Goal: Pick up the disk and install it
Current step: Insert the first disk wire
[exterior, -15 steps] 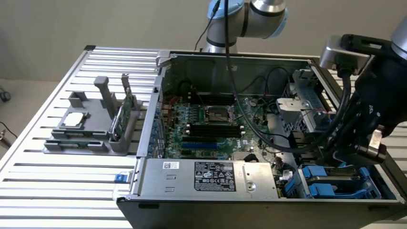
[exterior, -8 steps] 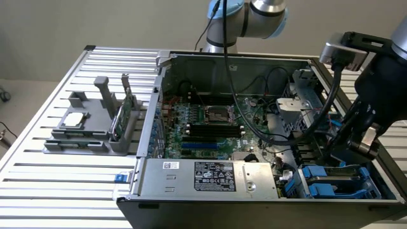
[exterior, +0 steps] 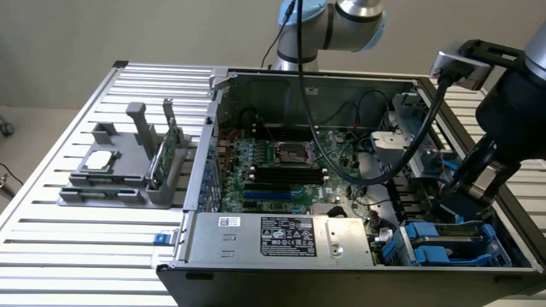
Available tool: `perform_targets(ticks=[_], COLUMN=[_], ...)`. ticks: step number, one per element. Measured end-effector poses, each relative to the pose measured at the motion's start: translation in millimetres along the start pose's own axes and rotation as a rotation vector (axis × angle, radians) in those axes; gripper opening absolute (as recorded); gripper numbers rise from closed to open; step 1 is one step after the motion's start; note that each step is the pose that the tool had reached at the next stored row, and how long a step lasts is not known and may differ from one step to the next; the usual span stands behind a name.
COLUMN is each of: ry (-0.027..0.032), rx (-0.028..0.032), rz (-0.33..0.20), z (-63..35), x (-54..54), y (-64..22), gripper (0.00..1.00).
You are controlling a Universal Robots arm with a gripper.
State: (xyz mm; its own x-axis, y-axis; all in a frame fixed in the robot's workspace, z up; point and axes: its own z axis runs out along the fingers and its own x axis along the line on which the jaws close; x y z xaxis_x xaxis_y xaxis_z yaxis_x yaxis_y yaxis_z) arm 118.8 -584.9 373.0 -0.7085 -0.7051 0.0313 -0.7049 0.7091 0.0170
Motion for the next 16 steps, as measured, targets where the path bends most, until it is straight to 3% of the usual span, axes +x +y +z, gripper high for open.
perform_targets(ticks=[11, 16], ry=[-0.0033, -0.0045], rx=[-0.006, -0.0083], rz=[0.188, 0.261], z=[-0.9, -6.2], x=[0.1, 0.2], y=[0.0, 0.1], gripper=[0.32, 0.32])
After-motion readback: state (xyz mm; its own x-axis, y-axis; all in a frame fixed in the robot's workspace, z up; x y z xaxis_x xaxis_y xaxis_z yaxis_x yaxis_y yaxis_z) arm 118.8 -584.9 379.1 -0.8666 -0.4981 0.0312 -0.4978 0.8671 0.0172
